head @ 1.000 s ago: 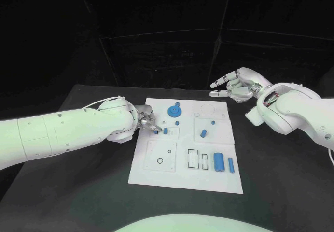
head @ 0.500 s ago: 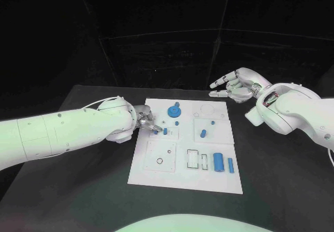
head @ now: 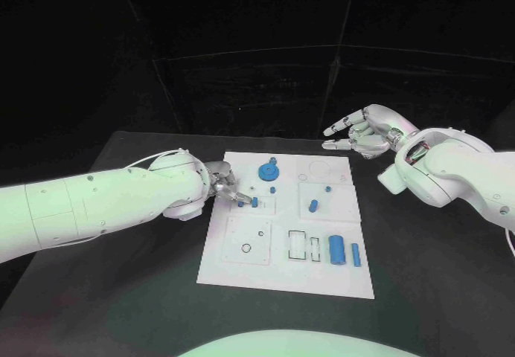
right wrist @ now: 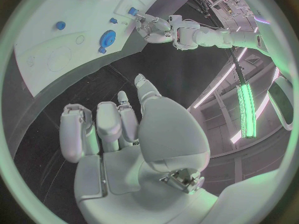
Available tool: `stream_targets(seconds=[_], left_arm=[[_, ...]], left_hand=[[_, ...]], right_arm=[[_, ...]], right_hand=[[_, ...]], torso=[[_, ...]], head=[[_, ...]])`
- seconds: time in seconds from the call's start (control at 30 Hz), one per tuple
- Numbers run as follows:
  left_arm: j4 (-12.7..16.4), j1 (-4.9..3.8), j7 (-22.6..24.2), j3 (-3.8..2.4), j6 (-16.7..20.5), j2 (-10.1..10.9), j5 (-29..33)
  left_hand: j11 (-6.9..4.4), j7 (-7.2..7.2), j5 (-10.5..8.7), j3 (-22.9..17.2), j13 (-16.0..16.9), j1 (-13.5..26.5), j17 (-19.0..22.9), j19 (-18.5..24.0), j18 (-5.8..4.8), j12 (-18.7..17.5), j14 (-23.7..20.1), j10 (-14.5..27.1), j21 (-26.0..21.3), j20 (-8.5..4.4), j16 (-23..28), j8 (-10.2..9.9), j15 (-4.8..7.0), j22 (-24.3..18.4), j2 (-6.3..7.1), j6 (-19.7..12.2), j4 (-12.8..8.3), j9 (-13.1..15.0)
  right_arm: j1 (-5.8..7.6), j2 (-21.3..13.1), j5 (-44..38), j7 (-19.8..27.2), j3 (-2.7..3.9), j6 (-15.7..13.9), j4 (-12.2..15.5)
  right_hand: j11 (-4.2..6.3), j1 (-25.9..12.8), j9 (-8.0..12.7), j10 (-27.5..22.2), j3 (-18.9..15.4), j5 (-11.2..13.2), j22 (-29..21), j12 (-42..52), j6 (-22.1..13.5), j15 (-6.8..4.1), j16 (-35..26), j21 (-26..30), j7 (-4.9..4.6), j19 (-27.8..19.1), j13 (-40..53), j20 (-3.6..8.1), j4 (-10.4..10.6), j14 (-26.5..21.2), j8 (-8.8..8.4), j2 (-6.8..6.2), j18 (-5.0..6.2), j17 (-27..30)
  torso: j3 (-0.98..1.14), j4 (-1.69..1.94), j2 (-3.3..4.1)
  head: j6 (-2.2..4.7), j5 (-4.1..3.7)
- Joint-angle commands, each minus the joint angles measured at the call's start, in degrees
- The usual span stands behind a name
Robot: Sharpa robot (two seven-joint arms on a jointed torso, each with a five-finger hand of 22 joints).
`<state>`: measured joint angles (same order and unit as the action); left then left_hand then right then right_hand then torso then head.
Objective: Assemble the parts on the task board
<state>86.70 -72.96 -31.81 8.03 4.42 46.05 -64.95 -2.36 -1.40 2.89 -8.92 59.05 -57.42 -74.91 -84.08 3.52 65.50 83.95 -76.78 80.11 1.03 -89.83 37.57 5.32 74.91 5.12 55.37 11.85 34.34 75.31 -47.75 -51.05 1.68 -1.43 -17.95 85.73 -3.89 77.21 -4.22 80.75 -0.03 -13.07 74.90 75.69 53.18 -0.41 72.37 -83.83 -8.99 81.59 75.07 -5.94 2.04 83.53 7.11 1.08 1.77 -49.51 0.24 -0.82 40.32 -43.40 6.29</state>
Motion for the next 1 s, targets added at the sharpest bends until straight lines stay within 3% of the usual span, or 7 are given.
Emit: stream_targets(seconds=[0.03, 0.43, 0.53, 0.6, 0.7, 0.8, 1.0], left_arm=[[0.23, -0.04, 2.97, -0.03, 6.03, 0.28, 2.89], [0.44, -0.05, 11.03, -0.04, 13.38, 0.91, 8.85], [0.30, -0.06, 15.59, -0.03, 14.69, 0.85, 10.65], [0.10, -0.07, 19.53, -0.03, 15.58, 0.52, 11.47], [-0.45, -0.07, 25.75, -0.02, 16.88, -0.27, 11.76], [-1.36, -0.08, 31.10, -0.02, 18.15, -1.31, 8.76], [-3.32, -0.07, 35.42, 0.22, 18.68, -3.66, -0.61]], left_hand=[[-0.10, -0.03, 0.17, 1.25, -0.45, -0.38, -15.09, -1.51, -0.63, -0.11, 6.05, 0.24, -0.01, -0.41, -0.17, 0.13, 0.36, 3.74, -0.77, -0.79, 0.57, 0.01], [0.71, -0.99, 0.19, 6.07, -3.99, -2.56, -15.09, -1.04, -0.37, -3.06, 6.05, 2.84, -1.10, 0.02, -0.17, -0.88, -0.22, 2.76, -1.64, -3.19, 3.70, -0.78], [2.44, -2.96, 0.46, 6.31, -16.98, -8.45, -15.09, 2.22, 1.15, -14.82, 6.05, 12.13, -7.48, 0.95, -0.17, -3.73, -1.53, -3.79, -2.30, -7.30, 1.69, -2.65], [4.23, -4.53, 0.51, 5.24, -19.37, -13.65, -12.02, 5.27, 2.28, -18.14, 4.87, 16.30, -12.86, 2.00, 1.99, -6.03, -3.00, -9.00, -3.17, -9.63, -0.62, -4.66], [5.12, -6.01, 0.40, 2.16, -22.55, -21.33, -5.55, 10.20, 3.99, -22.86, 1.63, 21.59, -21.20, 3.14, 6.92, -8.46, -3.91, -16.89, -3.84, -10.23, -4.52, -7.33], [6.07, -6.48, 0.36, -1.03, -26.50, -26.38, -3.50, 11.52, 4.40, -26.76, 0.26, 22.74, -23.10, 3.93, 8.47, -11.77, -4.51, -18.37, -3.05, -9.41, -7.63, -10.98], [6.89, -7.55, 0.55, -5.12, -35.45, -26.57, 0.49, 11.38, 4.43, -34.69, -1.04, 22.22, -22.76, 5.10, 10.76, -17.83, -5.76, -17.84, -0.27, -6.59, -9.16, -17.39]], right_arm=[[0.11, -0.04, -0.08, 0.40, 0.04, 0.03, 0.06], [0.10, 0.08, -0.08, 0.31, 0.03, 0.21, -0.28], [0.10, 0.08, -0.08, 0.30, 0.03, 0.18, -0.33], [0.10, 0.09, -0.08, 0.31, 0.03, 0.15, -0.35], [0.10, 0.15, -0.08, 0.33, 0.03, 0.12, -0.38], [0.10, 0.19, -0.08, 0.37, 0.03, 0.09, -0.39], [0.10, 0.17, -0.08, 0.37, 0.03, 0.10, -0.32]], right_hand=[[0.12, -0.51, 0.08, 0.05, -0.41, -0.36, 4.37, -0.06, 0.21, -0.27, -0.32, 0.35, 0.08, -0.24, 1.33, 0.15, 0.00, 0.18, 0.22, 0.34, 1.01, -0.06], [0.11, -0.57, 0.08, 0.05, -0.45, -0.35, 4.36, -0.06, 0.20, -0.26, -0.33, 0.36, 0.07, -0.25, 1.33, 0.15, 0.04, 0.19, 0.22, 0.35, 1.01, -0.06], [0.11, -0.57, 0.08, 0.05, -0.45, -0.35, 4.36, -0.06, 0.20, -0.26, -0.33, 0.36, 0.07, -0.25, 1.33, 0.15, 0.04, 0.19, 0.22, 0.35, 1.01, -0.06], [0.11, -0.57, 0.08, 0.05, -0.45, -0.35, 4.36, -0.06, 0.20, -0.26, -0.33, 0.36, 0.07, -0.25, 1.33, 0.15, 0.04, 0.19, 0.22, 0.35, 1.01, -0.06], [0.11, -0.66, 0.08, 0.02, -0.50, -0.36, 4.35, -0.11, 0.20, -0.26, -0.35, 0.37, 0.08, -0.25, 1.28, 0.15, 0.12, 0.19, 0.24, 0.39, 1.01, -0.04], [0.11, -0.66, 0.08, 0.02, -0.50, -0.36, 4.35, -0.11, 0.20, -0.26, -0.35, 0.37, 0.08, -0.25, 1.28, 0.15, 0.12, 0.19, 0.24, 0.39, 1.01, -0.04], [0.11, -0.65, 0.08, -0.05, -0.51, -0.37, 4.23, -0.21, 0.20, -0.26, -0.40, 0.44, 0.08, -0.34, 1.19, 0.15, 0.12, 0.17, 0.24, 0.40, 1.04, 0.08]], torso=[[-0.01, -0.01, -0.01], [0.04, -0.04, 0.00], [0.06, -0.01, -0.02], [0.08, -0.01, 0.00], [0.05, -0.05, 0.05], [0.06, -0.14, 0.05], [0.03, -0.21, 0.12]], head=[[0.04, -0.07], [0.27, -0.20], [0.45, -0.35], [0.53, -0.48], [0.67, -0.67], [0.79, -0.71], [0.94, -1.05]])
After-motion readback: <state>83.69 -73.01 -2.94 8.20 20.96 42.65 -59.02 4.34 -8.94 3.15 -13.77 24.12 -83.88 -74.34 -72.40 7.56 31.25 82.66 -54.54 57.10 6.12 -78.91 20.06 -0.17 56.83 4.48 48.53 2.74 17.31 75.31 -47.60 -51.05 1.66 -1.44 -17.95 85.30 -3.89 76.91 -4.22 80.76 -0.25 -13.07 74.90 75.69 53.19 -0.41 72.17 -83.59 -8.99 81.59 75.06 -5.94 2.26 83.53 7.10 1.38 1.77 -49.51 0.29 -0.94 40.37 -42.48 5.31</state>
